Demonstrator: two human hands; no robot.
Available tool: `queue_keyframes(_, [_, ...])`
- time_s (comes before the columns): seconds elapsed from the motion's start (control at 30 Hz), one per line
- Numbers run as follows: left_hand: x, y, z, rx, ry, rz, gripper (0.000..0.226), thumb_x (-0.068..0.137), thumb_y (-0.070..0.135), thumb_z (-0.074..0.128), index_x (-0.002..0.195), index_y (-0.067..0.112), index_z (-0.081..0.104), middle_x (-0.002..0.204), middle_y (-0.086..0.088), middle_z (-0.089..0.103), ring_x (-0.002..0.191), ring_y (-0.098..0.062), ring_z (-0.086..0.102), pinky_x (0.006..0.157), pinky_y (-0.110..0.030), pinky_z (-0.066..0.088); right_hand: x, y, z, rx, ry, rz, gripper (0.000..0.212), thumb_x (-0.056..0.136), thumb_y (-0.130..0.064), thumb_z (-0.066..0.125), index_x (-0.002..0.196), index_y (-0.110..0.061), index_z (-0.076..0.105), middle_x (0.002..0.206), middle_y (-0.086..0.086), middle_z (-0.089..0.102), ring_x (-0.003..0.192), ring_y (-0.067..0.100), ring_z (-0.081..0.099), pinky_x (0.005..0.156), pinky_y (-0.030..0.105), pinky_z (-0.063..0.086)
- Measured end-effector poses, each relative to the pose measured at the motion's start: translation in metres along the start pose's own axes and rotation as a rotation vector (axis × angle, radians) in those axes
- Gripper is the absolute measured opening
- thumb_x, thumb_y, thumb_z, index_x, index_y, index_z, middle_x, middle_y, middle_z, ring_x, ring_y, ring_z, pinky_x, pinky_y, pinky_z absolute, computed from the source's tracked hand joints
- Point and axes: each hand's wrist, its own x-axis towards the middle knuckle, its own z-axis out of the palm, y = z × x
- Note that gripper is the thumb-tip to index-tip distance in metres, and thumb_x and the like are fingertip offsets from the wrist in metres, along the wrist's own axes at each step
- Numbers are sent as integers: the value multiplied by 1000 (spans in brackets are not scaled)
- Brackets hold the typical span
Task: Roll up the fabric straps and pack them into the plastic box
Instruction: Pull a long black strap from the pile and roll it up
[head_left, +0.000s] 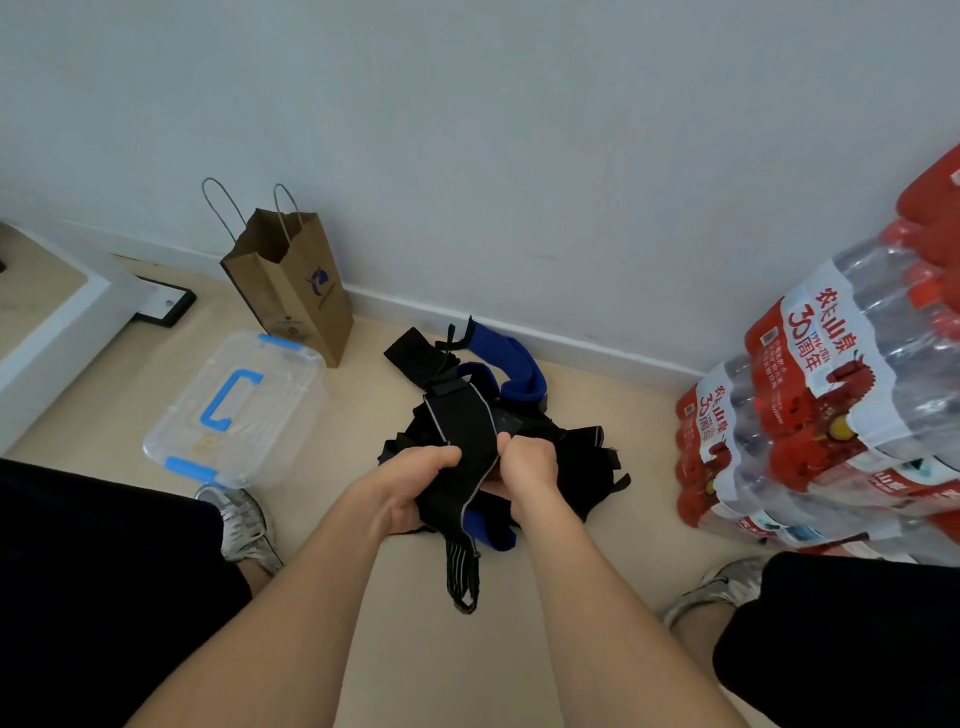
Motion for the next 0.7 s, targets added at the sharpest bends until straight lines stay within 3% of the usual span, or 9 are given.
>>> queue_keyframes(0.1, [-2, -3, 0, -2, -2, -25, 25, 105, 27, 62, 115, 5, 69, 87, -14, 80, 67, -24, 78, 58, -33, 62, 1, 1, 6, 108, -16, 41, 15, 101, -18, 71, 112, -8, 68, 109, 20, 75, 99, 37, 75, 90, 51, 66])
queue_keyframes(0.2, [-6, -6, -9, -38, -64, -13, 20, 103, 25, 58, 94, 10, 69, 74, -10, 68, 58, -20, 64, 55, -28, 56, 7, 11, -6, 128, 24, -52, 14, 108, -22, 63, 99, -13, 70, 104, 16, 77, 82, 32, 80, 76, 48, 69])
queue_keyframes(0.27, [-11, -5, -24, -82, -176, -7, 23, 96, 20, 56, 73, 17, 60, 61, -1, 48, 47, -12, 44, 40, -21, 39, 20, 13, -36, 164, 154, -85, 16, 113, -19, 54, 108, -13, 68, 103, 19, 74, 70, 39, 79, 69, 52, 69])
queue_keyframes(0.37, [-12, -2, -36, 70, -96, 19, 19, 93, 12, 52, 74, 16, 56, 59, -1, 48, 44, -12, 45, 39, -21, 36, 41, 3, -76, -185, 304, -150, 25, 113, -17, 50, 110, 2, 67, 95, 24, 77, 60, 39, 76, 67, 54, 68])
queue_keyframes(0.43, [-11, -4, -30, 221, -41, 31, 11, 87, 7, 55, 92, 7, 65, 73, -11, 69, 58, -22, 69, 51, -27, 55, 34, -9, -71, -385, 266, -223, 30, 110, -22, 53, 95, 0, 67, 78, 19, 77, 48, 32, 74, 59, 50, 68])
queue_keyframes(0.47, [-10, -7, -26, 300, -45, 33, 22, 82, 7, 58, 101, 4, 69, 85, -15, 76, 74, -28, 77, 61, -33, 62, 27, -14, -64, -505, 259, -287, 32, 109, -28, 55, 92, -4, 67, 71, 14, 76, 44, 26, 72, 57, 47, 68])
queue_keyframes(0.57, [-5, -20, -22, 474, -60, 60, 47, 73, 14, 69, 118, 2, 71, 113, -20, 80, 108, -36, 77, 95, -48, 65, 11, -13, -45, -724, 182, -367, 40, 107, -43, 53, 97, -8, 69, 69, 9, 76, 46, 21, 73, 59, 41, 68])
queue_keyframes(0.63, [-5, -28, -20, 490, -110, 74, 48, 75, 16, 75, 122, 6, 72, 120, -18, 79, 116, -33, 75, 106, -51, 60, 8, -5, -40, -618, -60, -262, 49, 108, -49, 52, 110, -3, 68, 81, 14, 80, 61, 26, 79, 54, 38, 66])
queue_keyframes(0.7, [-7, -31, -15, 506, -209, 70, 40, 85, 13, 76, 124, 8, 75, 121, -13, 80, 119, -28, 75, 110, -49, 57, 6, 7, -35, -570, -313, -180, 49, 102, -52, 65, 122, -7, 68, 105, 12, 79, 89, 28, 80, 62, 38, 65])
